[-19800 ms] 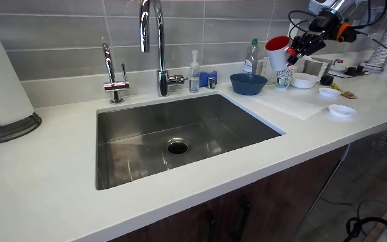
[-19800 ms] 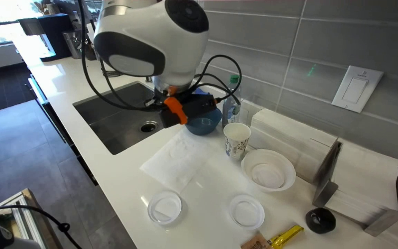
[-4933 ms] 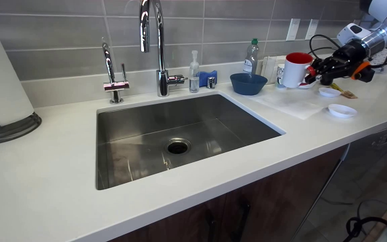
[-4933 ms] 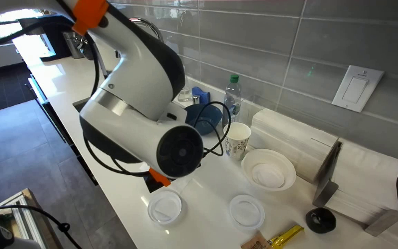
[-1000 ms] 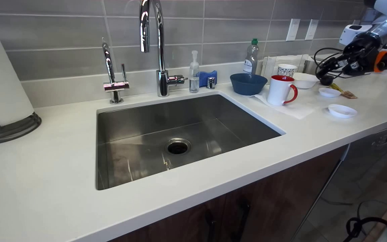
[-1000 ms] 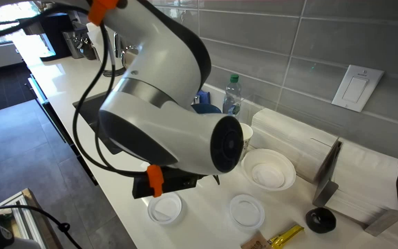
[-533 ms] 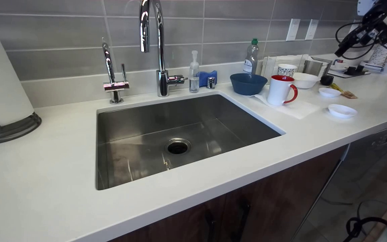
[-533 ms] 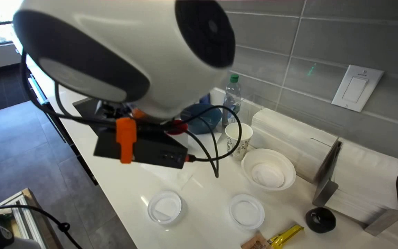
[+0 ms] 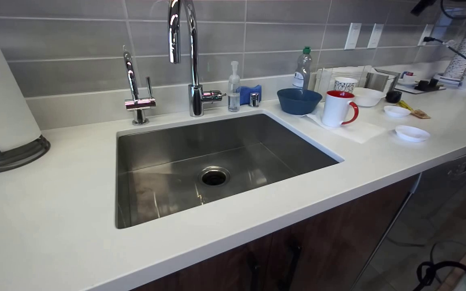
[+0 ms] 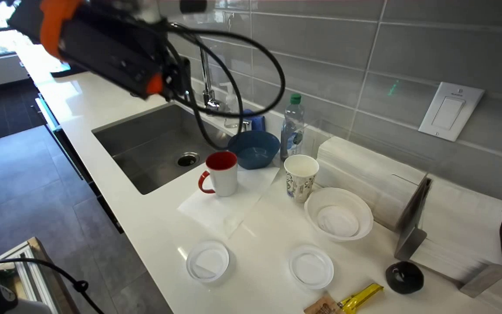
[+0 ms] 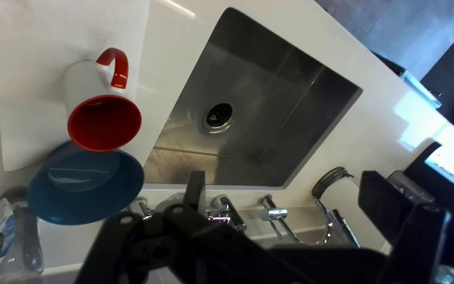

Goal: Pour the water in the cup into the bowl

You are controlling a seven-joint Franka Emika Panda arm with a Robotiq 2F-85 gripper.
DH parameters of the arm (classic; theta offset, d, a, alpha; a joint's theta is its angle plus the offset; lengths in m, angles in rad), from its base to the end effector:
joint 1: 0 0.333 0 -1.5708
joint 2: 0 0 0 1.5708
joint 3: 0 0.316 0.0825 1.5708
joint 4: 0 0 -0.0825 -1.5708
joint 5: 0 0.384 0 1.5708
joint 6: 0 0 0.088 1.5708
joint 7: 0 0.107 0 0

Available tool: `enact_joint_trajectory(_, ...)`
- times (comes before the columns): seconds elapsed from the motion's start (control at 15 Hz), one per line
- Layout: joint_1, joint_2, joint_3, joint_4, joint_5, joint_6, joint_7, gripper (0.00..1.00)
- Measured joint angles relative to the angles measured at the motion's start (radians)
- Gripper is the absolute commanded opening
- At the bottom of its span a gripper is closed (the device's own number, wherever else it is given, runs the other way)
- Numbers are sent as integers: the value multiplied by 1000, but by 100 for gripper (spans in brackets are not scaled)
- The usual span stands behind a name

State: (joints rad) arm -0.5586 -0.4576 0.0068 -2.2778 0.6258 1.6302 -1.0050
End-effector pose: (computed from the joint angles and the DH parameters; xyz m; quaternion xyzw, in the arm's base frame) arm 0.3702 -0.1576 0.5349 -0.9341 -0.1663 -0.1484 0.2788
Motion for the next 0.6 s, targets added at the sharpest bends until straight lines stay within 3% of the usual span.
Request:
enact_joint_trajectory(0.2, -67, -91, 110, 45, 37, -30, 231, 100)
enact_joint_trajectory(0.33, -80, -143, 142, 72, 44, -45, 363, 100)
enact_joint_trajectory(0.6, -84, -170, 147, 78, 44, -52, 413, 100)
